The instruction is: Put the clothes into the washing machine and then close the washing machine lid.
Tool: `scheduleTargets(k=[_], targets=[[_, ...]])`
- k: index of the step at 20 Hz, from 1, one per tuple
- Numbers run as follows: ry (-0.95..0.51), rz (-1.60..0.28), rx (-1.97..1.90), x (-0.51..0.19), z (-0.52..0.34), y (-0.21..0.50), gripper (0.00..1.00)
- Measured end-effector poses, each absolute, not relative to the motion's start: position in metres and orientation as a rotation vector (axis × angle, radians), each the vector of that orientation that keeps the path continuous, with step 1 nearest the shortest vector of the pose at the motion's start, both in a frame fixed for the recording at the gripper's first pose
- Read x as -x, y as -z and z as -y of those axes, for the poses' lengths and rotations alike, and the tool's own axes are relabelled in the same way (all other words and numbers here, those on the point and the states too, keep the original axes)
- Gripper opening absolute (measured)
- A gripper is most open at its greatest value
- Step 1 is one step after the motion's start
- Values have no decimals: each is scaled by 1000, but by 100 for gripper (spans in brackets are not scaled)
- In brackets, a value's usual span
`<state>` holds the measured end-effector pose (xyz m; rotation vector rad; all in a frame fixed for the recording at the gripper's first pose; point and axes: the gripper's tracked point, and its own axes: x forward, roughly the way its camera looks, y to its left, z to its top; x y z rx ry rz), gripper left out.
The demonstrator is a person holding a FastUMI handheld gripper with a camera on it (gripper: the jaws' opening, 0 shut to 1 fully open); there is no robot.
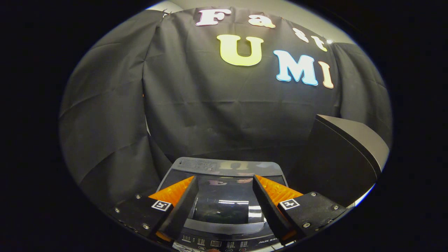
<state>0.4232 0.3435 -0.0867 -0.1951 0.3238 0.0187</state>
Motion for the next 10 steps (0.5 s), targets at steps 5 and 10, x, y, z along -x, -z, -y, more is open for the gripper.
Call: scheduleTargets(k=[5, 10], targets=[[-36, -295, 154, -418, -344, 69, 97], [-71, -216, 147, -392, -336, 39, 97]])
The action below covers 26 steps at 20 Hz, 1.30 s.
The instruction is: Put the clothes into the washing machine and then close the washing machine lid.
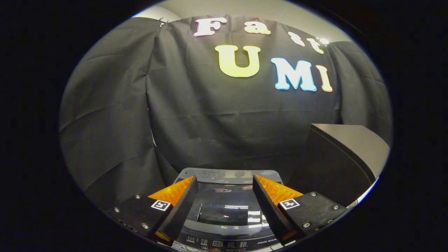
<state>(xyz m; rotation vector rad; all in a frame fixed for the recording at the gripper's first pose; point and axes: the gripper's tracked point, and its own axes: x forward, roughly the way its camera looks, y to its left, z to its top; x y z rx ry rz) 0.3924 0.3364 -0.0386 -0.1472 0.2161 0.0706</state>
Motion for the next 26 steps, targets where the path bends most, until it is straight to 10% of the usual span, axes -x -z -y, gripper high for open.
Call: scheduleTargets(k=[26], targets=[[-30, -50, 119, -62, -121, -40, 97]])
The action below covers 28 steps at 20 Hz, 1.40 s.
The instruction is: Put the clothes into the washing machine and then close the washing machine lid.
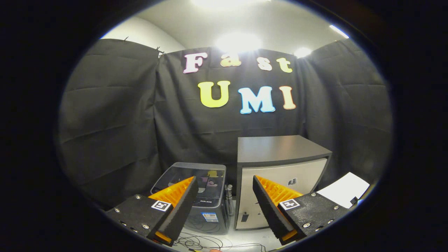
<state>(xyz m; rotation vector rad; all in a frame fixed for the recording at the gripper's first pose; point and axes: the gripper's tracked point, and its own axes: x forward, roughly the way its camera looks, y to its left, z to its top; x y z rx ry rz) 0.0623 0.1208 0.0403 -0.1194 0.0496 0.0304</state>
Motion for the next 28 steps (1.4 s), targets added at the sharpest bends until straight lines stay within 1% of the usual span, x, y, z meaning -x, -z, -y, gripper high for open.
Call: scheduleTargets(k=[7, 11, 14, 19, 21, 28], targets=[[13, -42, 153, 2, -115, -16, 96], [11, -34, 200, 28, -120, -8, 96], [-16, 2, 184, 43, -131, -17, 96], [-48, 29, 196, 54, -129, -24, 97], [-55, 8, 196, 53, -127, -13, 97], [-47, 15, 203, 58, -127, -19, 97]])
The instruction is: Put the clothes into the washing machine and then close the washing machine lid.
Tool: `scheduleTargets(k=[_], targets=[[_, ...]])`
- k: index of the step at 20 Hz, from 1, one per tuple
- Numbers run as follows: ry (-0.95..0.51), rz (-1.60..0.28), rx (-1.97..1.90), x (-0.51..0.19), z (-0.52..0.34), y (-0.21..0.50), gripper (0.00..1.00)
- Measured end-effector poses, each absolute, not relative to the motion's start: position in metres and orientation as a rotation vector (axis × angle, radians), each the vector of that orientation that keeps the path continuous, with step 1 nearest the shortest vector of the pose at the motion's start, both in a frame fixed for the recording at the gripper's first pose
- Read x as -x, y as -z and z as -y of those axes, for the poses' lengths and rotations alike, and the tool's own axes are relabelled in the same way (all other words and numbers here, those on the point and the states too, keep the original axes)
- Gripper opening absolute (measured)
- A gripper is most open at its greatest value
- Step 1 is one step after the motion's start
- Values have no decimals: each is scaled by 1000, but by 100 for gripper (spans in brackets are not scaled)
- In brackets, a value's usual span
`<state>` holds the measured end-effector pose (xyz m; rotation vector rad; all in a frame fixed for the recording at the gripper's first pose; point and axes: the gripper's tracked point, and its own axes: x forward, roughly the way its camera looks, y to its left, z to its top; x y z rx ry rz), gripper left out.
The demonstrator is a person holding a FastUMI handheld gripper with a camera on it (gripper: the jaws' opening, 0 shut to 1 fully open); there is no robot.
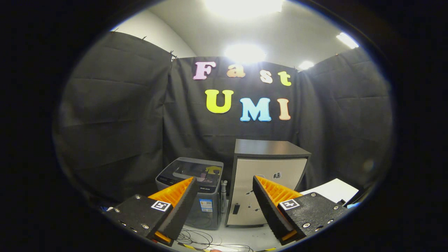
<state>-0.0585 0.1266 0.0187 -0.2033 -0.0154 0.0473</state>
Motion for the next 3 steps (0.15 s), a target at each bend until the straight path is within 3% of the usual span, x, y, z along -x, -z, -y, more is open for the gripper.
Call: scheduleTargets(k=[3], targets=[[-35, 18, 200, 58, -125, -19, 97]])
